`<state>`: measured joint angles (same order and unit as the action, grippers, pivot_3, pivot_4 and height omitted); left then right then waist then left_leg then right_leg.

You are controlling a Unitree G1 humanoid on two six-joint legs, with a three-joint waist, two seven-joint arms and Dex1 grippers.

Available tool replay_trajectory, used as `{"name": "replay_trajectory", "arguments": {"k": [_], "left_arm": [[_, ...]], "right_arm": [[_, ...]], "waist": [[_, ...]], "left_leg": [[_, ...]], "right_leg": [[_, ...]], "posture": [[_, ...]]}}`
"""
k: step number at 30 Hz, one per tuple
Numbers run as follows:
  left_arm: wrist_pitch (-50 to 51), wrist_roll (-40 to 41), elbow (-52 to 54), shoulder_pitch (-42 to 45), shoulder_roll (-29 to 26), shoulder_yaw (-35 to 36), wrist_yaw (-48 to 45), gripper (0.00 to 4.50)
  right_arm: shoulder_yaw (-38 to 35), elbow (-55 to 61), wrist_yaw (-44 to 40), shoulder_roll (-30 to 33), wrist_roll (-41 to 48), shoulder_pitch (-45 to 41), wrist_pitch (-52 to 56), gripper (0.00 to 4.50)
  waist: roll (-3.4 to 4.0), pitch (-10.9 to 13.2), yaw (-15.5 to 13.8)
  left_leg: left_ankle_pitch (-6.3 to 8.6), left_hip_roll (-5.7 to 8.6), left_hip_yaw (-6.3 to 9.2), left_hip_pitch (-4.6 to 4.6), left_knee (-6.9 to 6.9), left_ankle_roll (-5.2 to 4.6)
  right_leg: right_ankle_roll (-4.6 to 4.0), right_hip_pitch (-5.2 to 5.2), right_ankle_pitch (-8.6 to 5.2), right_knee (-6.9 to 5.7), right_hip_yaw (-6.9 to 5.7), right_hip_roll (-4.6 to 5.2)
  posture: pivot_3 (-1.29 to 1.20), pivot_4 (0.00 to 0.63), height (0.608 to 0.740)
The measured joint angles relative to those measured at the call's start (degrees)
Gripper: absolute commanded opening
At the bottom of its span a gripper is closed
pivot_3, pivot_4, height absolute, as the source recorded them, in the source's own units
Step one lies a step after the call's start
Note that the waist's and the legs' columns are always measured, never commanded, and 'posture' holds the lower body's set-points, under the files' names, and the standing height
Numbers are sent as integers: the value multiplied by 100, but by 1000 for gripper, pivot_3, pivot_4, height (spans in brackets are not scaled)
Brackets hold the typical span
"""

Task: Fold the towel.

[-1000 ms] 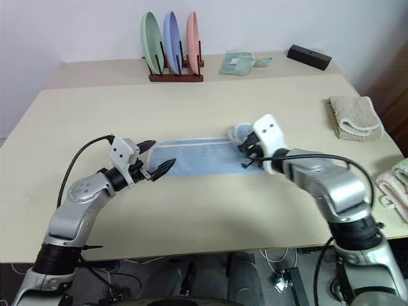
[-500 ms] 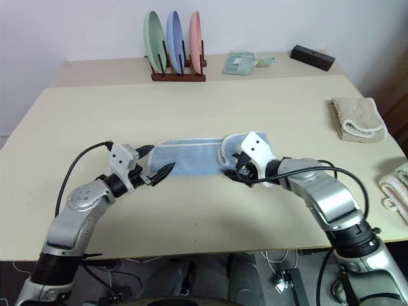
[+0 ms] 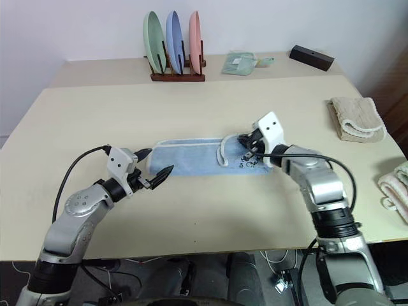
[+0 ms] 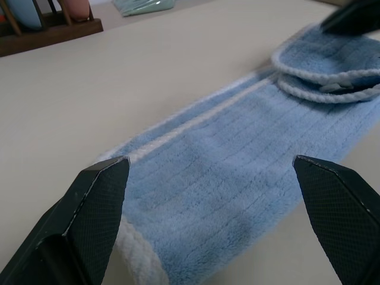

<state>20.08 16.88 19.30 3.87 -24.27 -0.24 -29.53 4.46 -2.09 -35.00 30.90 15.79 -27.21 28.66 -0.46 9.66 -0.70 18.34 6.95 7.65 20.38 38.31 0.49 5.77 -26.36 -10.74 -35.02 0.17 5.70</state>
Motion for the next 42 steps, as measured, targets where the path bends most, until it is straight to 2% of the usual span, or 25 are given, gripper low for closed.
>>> {"name": "replay_trajectory", "arguments": {"k": [3,9,10,12,19,24,28,30,33,40,42], "left_arm": [[117,12,149,-150,26,4,68,4500],[674,369,783,-692,156,310,373,4500],[819,510,923,-829,250,400,451,4500],[1130,796,1113,-1045,402,540,621,4500],[2471,2007,1619,-1343,960,856,1363,4500],[3259,3158,1349,-771,1916,1475,2565,4500],[3578,3972,809,-115,2483,1989,3671,4500],[3584,4156,634,93,2544,2085,3987,4500],[3480,4231,247,475,2603,2193,4356,3656],[3190,4206,-252,621,2535,2272,4567,136],[3156,4207,-268,620,2491,2248,4555,10]], "right_arm": [[175,-351,85,-207,-342,103,-379,50],[371,-463,-32,-203,-772,402,-1027,50],[340,-444,-111,-169,-755,402,-1030,275],[229,-395,-278,-51,-689,389,-1024,838],[-50,266,-901,247,-437,-106,-1177,4334],[223,449,-1282,339,-602,-111,-1515,4424],[337,527,-1373,324,-659,-73,-1675,4424],[389,553,-1374,307,-711,-27,-1731,4424],[476,635,-1360,287,-812,100,-1736,4500],[586,951,-1299,275,-907,315,-1715,4500],[596,1053,-1266,273,-945,378,-1684,4500]], "waist": [[-1,-1,5],[-7,-9,8],[-6,-9,8],[-8,-8,2],[-10,-8,1],[-14,-7,-12],[-16,-8,-13],[-15,-10,-12],[-16,-10,-16],[-17,-10,-11],[-18,-9,-12]], "left_leg": [[0,0,0,-2,-1,0],[0,-1,-2,-12,-1,1],[0,-1,-2,-11,-1,0],[0,-1,-1,-8,-1,0],[1,-2,-1,-8,-1,0],[0,-1,0,-6,7,2],[-2,-1,0,-8,6,5],[-3,-1,0,-11,6,7],[-5,-1,0,-12,7,11],[-6,-1,0,-9,7,13],[-6,-1,0,-8,7,13]], "right_leg": [[0,0,0,-1,1,-2],[0,9,0,-4,7,-4],[0,8,0,-3,8,-4],[0,6,0,-3,8,-4],[1,7,-1,-3,7,-6],[1,10,-1,-2,6,-5],[0,11,0,-3,7,-5],[0,12,0,-6,7,-5],[0,14,0,-7,7,-5],[0,9,0,-8,8,-7],[0,8,0,-7,8,-6]], "posture": [[0,150,726],[0,150,726],[0,150,726],[0,150,726],[0,150,726],[0,150,726],[0,150,726],[0,150,726],[0,150,726],[0,150,726],[0,150,726]]}}
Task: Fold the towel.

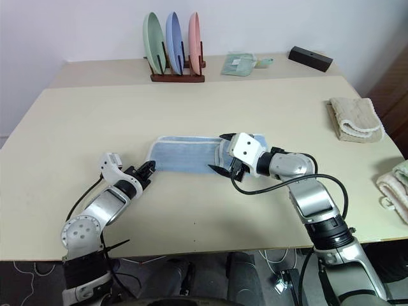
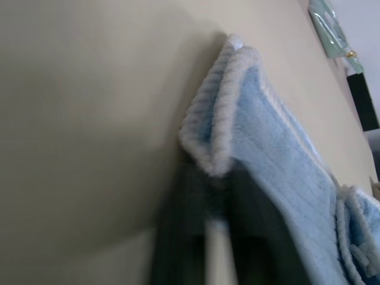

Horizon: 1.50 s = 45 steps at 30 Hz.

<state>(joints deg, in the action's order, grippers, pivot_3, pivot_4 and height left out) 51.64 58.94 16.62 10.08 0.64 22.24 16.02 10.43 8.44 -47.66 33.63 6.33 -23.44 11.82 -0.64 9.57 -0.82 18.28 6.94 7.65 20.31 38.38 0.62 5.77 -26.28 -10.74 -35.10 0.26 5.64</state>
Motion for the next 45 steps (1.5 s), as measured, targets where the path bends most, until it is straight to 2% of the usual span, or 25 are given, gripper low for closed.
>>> {"name": "replay_trajectory", "arguments": {"k": [6,9,14,16,18,21,24,30,34,37,43,45], "left_arm": [[-150,-94,185,-87,-389,-79,-293,10],[-308,-284,348,-287,-987,-59,-667,10],[-908,-930,309,-156,-2809,458,-1701,10],[-1099,-1220,403,25,-3080,199,-2119,10],[-1137,-1387,456,159,-3095,-250,-2393,10],[-1182,-1862,669,517,-3206,-1501,-3059,10],[-1187,-2024,874,936,-3107,-2413,-3671,10],[-1084,-2609,493,1281,-3070,-3601,-4449,10],[-1072,-2978,234,1332,-2989,-3901,-4639,10],[-1065,-3049,66,1335,-2783,-3863,-4652,862],[-1209,-3042,142,1329,-2558,-3388,-4646,3733],[-1234,-2962,319,1316,-2544,-3197,-4695,3733]], "right_arm": [[1,135,32,1,-45,70,77,4500],[-11,147,43,27,-53,119,98,4500],[-46,27,30,140,-103,126,61,4500],[-30,-75,51,110,-123,115,25,4500],[-16,-137,66,104,-164,99,4,4500],[-12,-249,104,78,-227,81,-39,4500],[-12,-276,144,70,-290,85,-52,4500],[-25,-285,220,95,-323,259,-55,4500],[-30,-280,261,114,-331,315,-54,4500],[-38,-236,288,115,-331,349,-54,4500],[-38,-234,320,115,-384,385,-69,4500],[-38,-246,323,113,-389,381,-100,4500]], "waist": [[0,0,10],[1,0,15],[-15,9,6],[-14,8,-49],[-15,8,-92],[-17,9,-130],[-16,9,-112],[-16,9,26],[-16,9,19],[-16,9,10],[-16,9,18],[-16,10,15]], "left_leg": [[0,-1,0,0,-2,0],[0,-3,-1,-2,-4,1],[-3,-9,-5,-1,-8,6],[-1,4,1,0,-7,3],[1,6,-1,2,-3,-2],[1,5,-1,7,-3,-2],[1,1,-4,4,-8,-1],[0,-6,-6,3,-13,0],[0,-7,-6,4,-13,0],[0,-6,-5,4,-12,0],[0,-7,-5,3,-12,0],[0,-7,-5,4,-12,0]], "right_leg": [[0,-3,0,-1,0,-1],[-1,-5,0,-2,4,-4],[-9,-7,3,3,5,-10],[-7,1,4,7,4,-1],[-6,1,5,9,4,0],[-6,-6,5,9,5,0],[-6,-8,5,9,6,-2],[-6,-11,5,7,7,-7],[-6,-12,5,7,8,-7],[-6,-11,5,9,8,-6],[-6,-12,5,7,7,-7],[-6,-12,5,7,7,-6]], "posture": [[0,150,726],[0,150,726],[0,150,726],[0,150,726],[0,150,726],[0,150,726],[0,150,726],[0,150,726],[0,150,726],[0,150,726],[0,150,726],[0,150,726]]}}
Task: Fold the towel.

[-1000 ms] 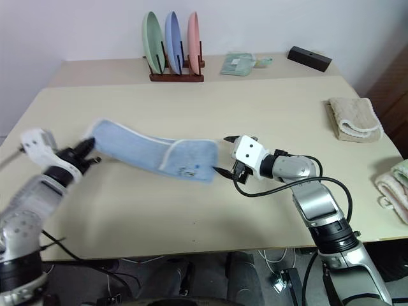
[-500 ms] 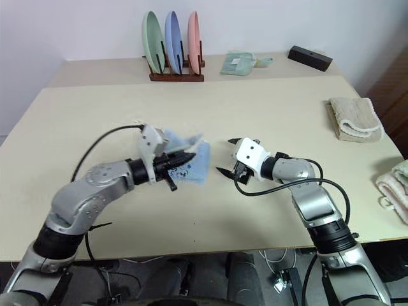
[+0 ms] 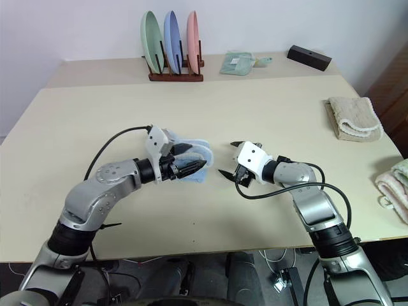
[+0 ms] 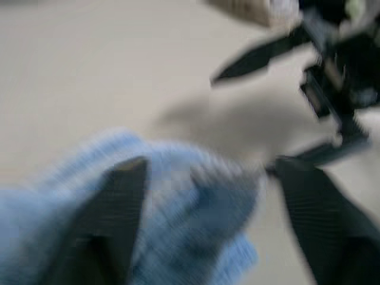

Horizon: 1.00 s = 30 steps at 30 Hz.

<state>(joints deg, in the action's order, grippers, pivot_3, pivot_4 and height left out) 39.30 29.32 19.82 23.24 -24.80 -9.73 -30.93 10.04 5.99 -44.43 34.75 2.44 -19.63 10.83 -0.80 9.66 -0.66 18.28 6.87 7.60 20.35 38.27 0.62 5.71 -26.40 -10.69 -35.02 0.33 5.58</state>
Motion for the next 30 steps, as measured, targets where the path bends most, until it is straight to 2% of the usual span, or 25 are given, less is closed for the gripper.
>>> {"name": "replay_trajectory", "arguments": {"k": [4,7,8,9,11,12,14,15,19,23,30], "left_arm": [[10,260,305,-97,11,638,80,3733],[57,680,314,-104,47,1705,447,3733],[44,718,328,-126,-33,1918,493,3212],[1,679,386,-255,-217,2053,499,2877],[-18,566,384,-538,-406,2158,492,1933],[-25,461,343,-701,-489,2163,496,1294],[-79,264,219,-923,-634,2159,481,297],[-133,156,154,-1011,-679,2152,467,0],[-285,-94,55,-986,-627,1982,497,0],[-477,-253,-78,-912,-401,1789,496,0],[-547,-583,-443,-900,-469,1202,110,0]], "right_arm": [[11,-115,2,-13,-29,-27,-73,4500],[17,-147,5,-25,-78,-32,-136,4500],[19,-162,7,-32,-101,-35,-141,4500],[22,-168,7,-67,-106,-47,-144,4500],[25,-174,-13,-124,-99,-66,-148,3972],[25,-174,-43,-153,-89,-80,-149,3579],[26,-174,-89,-228,-41,-123,-106,2629],[24,-174,-92,-282,18,-160,-53,2110],[6,-140,44,-710,283,-428,372,24],[-37,88,263,-1119,537,-747,805,24],[246,196,370,-1504,556,-928,1027,24]], "waist": [[0,0,-3],[0,0,14],[0,0,8],[1,-1,13],[1,-1,2],[1,-1,-1],[0,0,-9],[1,-1,-10],[-1,0,-3],[-1,0,0],[0,0,11]], "left_leg": [[0,0,0,-1,0,0],[0,-3,0,-2,0,1],[0,-3,-1,-2,0,1],[0,-3,-2,-3,-1,1],[0,-1,-4,-2,-1,1],[0,-1,-4,-3,0,1],[0,-1,-2,-2,0,1],[0,0,-1,-2,0,0],[0,-1,0,-2,1,0],[0,-1,1,-1,0,1],[0,-1,1,0,0,0]], "right_leg": [[0,0,0,0,0,-1],[0,-1,0,-2,0,-2],[0,-1,0,-1,0,-2],[0,-1,0,-1,0,-2],[0,0,0,0,1,-2],[0,1,0,-1,1,-2],[0,1,0,-1,1,-2],[-1,3,0,-1,1,-2],[-1,1,1,-1,1,-1],[-1,-2,1,-2,1,-2],[-1,-4,1,-5,0,-3]], "posture": [[0,150,726],[0,150,726],[0,150,726],[0,150,726],[0,150,726],[0,150,726],[0,150,726],[0,150,726],[0,150,726],[0,150,726],[0,150,726]]}}
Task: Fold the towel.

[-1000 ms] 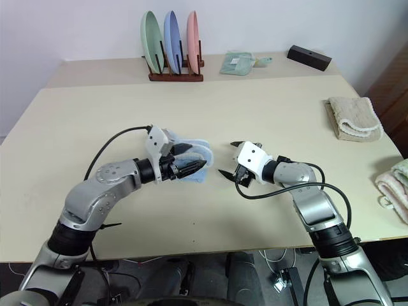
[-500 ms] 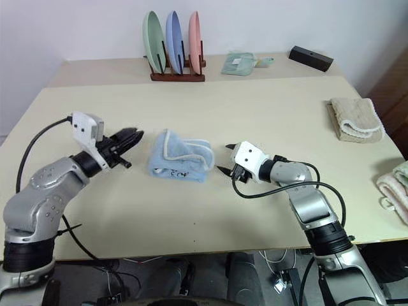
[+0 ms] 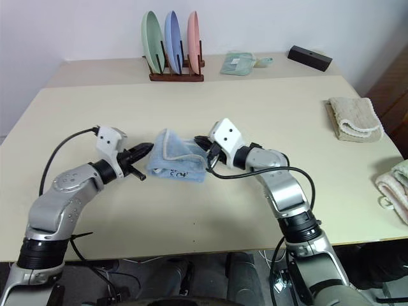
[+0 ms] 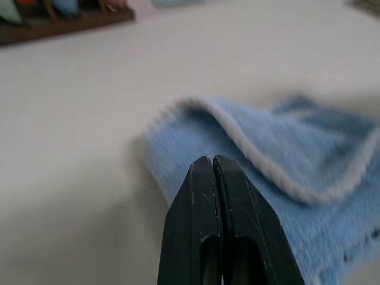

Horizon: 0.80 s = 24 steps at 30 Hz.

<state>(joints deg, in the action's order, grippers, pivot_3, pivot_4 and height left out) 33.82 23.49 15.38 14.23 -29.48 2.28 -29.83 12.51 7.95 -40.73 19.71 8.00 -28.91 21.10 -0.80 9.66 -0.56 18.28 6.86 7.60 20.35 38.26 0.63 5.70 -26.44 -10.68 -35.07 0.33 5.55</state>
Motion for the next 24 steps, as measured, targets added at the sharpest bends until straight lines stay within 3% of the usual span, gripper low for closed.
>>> {"name": "replay_trajectory", "arguments": {"k": [8,12,18,21,24], "left_arm": [[-223,-408,-673,409,284,-536,-166,0],[-343,-741,-948,317,353,-806,-139,0],[-622,-964,-922,75,355,-822,-130,0],[-818,-946,-852,-80,395,-707,-110,0],[-850,-644,-746,-249,586,-246,-48,0]], "right_arm": [[329,-836,341,-749,-96,-352,428,24],[673,-1423,344,-727,-362,-102,485,24],[768,-1322,320,-624,-514,20,365,24],[664,-1219,310,-602,-449,33,385,853],[277,-931,271,-540,-172,34,628,2342]], "waist": [[1,-3,8],[2,-3,13],[20,-40,29],[20,-41,31],[18,-39,28]], "left_leg": [[-1,0,0,-2,0,1],[0,4,0,1,-1,-1],[1,3,0,-16,-2,-1],[1,3,0,-12,-2,-1],[0,2,2,-2,-1,-1]], "right_leg": [[-1,0,1,-3,-1,0],[-1,-3,1,-2,0,2],[0,11,0,-4,0,1],[0,7,0,-4,0,1],[0,-1,0,-4,0,1]], "posture": [[0,150,726],[0,150,726],[0,150,726],[0,150,726],[0,150,726]]}}
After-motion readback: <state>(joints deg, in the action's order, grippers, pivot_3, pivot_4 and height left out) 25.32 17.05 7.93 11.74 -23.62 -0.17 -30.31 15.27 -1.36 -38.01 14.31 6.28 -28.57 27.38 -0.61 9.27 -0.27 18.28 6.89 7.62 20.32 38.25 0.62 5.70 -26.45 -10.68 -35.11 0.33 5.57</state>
